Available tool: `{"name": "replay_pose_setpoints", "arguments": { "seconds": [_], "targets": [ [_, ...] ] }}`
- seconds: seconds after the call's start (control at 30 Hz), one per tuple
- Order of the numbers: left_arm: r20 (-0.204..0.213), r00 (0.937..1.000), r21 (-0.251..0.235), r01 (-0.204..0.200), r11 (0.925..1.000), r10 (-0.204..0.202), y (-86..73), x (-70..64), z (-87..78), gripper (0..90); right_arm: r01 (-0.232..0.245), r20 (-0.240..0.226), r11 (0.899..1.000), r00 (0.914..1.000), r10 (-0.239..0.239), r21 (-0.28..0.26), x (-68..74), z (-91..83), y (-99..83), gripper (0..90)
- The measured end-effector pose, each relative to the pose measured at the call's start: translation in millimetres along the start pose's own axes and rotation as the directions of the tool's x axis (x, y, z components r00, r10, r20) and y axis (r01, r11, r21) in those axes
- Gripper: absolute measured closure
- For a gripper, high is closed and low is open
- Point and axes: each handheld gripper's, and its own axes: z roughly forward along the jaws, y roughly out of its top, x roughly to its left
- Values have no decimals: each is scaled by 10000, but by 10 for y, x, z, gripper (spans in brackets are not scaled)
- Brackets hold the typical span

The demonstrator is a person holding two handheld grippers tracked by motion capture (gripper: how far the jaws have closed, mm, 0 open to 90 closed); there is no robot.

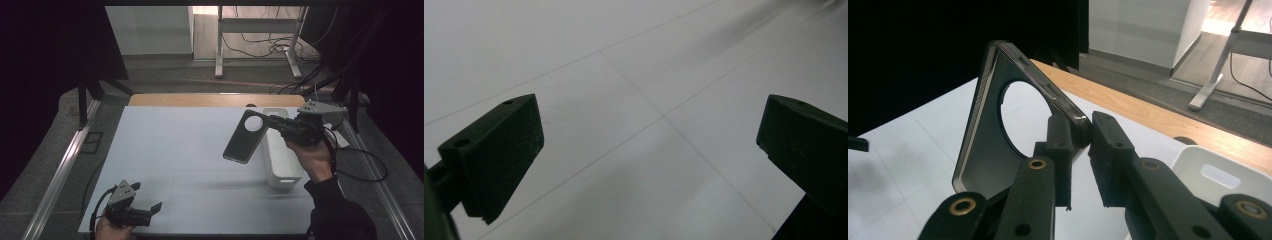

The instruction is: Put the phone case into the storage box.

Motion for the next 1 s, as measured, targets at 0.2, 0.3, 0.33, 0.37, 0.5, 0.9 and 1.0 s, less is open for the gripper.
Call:
{"name": "replay_pose_setpoints", "arguments": {
  "seconds": [0.2,0.3,0.33,0.37,0.5,0.9,1.0],
  "targets": [
    [-205,9997,69,109,9999,-108,-90,30,-72,0,88,243,10000,9997,-89,29,-86,-4,37,785],
    [-33,9998,211,202,9996,-202,-123,31,-80,0,122,338,9999,9994,-122,1,-129,-17,64,785],
    [-22,9998,268,216,9994,-215,-131,28,-80,0,137,390,9999,9991,-137,17,-145,-23,74,785],
    [-57,9998,302,175,9994,-174,-137,26,-83,0,137,413,9999,9991,-136,0,-155,-26,82,785],
    [-85,9997,114,226,9997,-225,-151,25,-108,0,215,609,9998,9979,-216,26,-219,-47,123,785],
    [-204,9998,198,41,9998,-37,-150,0,-104,0,383,978,9992,9945,-375,-69,-414,-111,202,785],
    [-183,9998,227,58,9997,-54,-149,-1,-104,0,421,1060,9991,9935,-413,-52,-462,-113,213,785]
  ]
}}
